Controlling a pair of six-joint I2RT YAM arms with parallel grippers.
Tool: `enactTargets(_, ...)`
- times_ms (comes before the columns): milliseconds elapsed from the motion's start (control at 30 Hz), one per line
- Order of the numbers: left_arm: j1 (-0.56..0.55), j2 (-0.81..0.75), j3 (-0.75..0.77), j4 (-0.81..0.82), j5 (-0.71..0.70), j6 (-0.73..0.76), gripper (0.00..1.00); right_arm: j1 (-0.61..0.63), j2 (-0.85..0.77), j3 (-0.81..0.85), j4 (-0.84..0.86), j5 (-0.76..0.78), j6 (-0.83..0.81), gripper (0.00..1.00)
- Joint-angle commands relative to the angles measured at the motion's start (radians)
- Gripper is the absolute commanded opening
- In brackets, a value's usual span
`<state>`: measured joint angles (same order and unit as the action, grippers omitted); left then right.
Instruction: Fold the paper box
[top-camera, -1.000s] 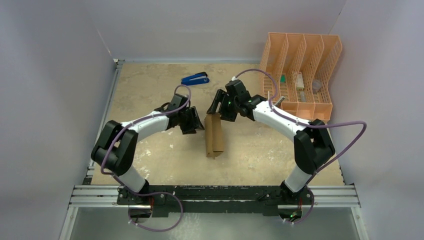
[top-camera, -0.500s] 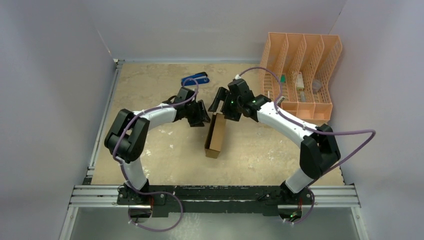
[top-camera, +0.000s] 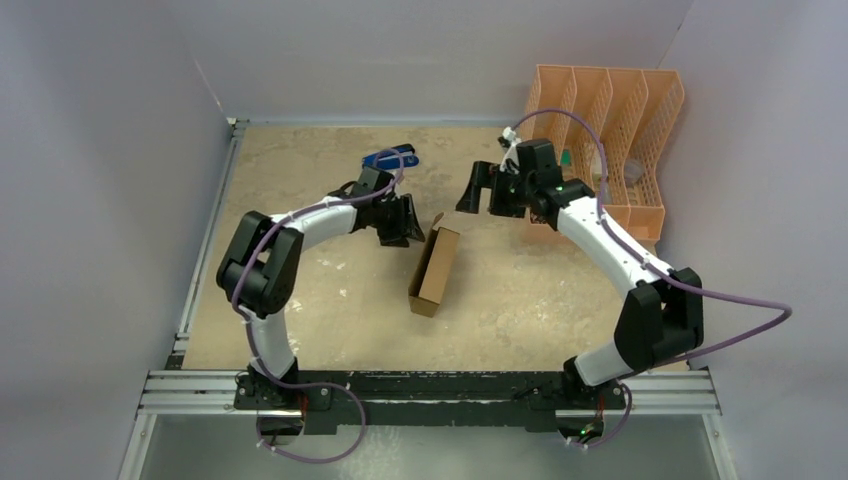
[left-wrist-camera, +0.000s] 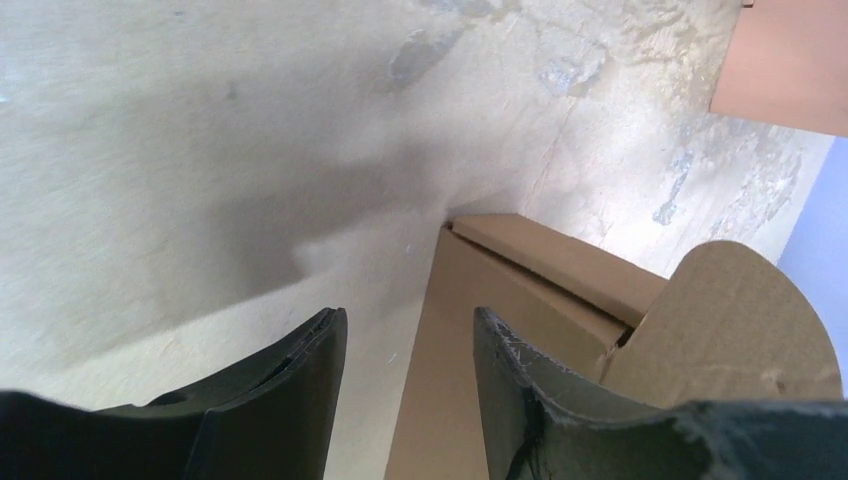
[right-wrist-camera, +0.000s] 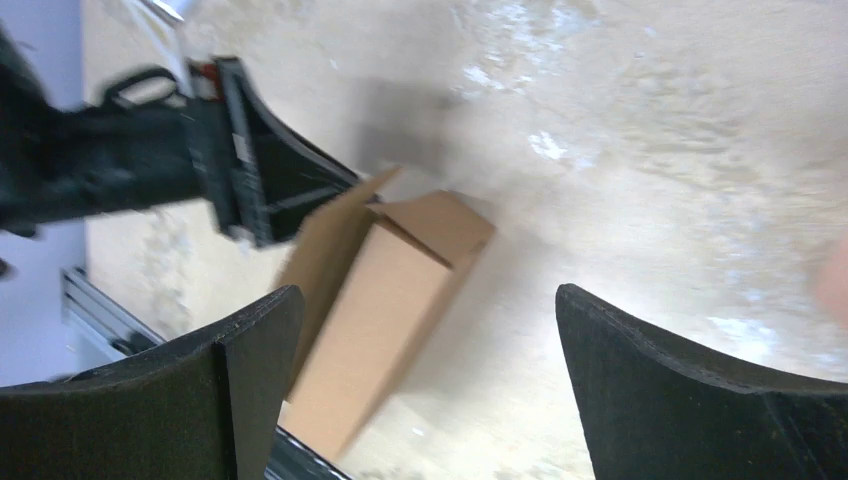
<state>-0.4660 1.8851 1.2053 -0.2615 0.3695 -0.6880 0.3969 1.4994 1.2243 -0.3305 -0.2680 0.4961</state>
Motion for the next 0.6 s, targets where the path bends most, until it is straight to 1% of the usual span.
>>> enactTargets(0, 0.047, -0.126, 0.030, -0.071, -0.082, 0.058, 0.50, -0.046, 0.000, 0.074, -0.148, -0.225, -0.433, 0.99)
enactTargets(67, 0.065, -0.167, 0.037, -0.110, -0.133, 0.068, 0.52, -0.046, 0.006, 0.090, -0.184, -0.255, -0.547, 0.99)
enactTargets(167, 0.069, -0.214, 0.054, -0.163, -0.187, 0.083, 0.52, -0.047, -0.007, 0.059, -0.166, -0.269, -0.627, 0.99)
enactTargets(233, 0.066, -0.228, 0.037, -0.165, -0.172, 0.069, 0.52, -0.043, -0.010, 0.006, -0.129, -0.248, -0.627, 0.97)
enactTargets(300, 0.060, -0.226, 0.005, -0.144, -0.145, 0.040, 0.51, -0.040, -0.020, -0.066, -0.083, -0.270, -0.598, 0.94)
enactTargets(367, 0.043, -0.219, -0.029, -0.116, -0.142, 0.017, 0.50, -0.026, -0.042, -0.141, -0.025, -0.264, -0.573, 0.88)
enactTargets(433, 0.024, -0.202, -0.050, -0.093, -0.137, -0.005, 0.50, -0.004, -0.056, -0.199, 0.019, -0.246, -0.558, 0.78)
enactTargets(567, -0.008, -0.163, -0.057, -0.068, -0.132, -0.036, 0.48, 0.051, -0.057, -0.277, 0.084, -0.226, -0.526, 0.72)
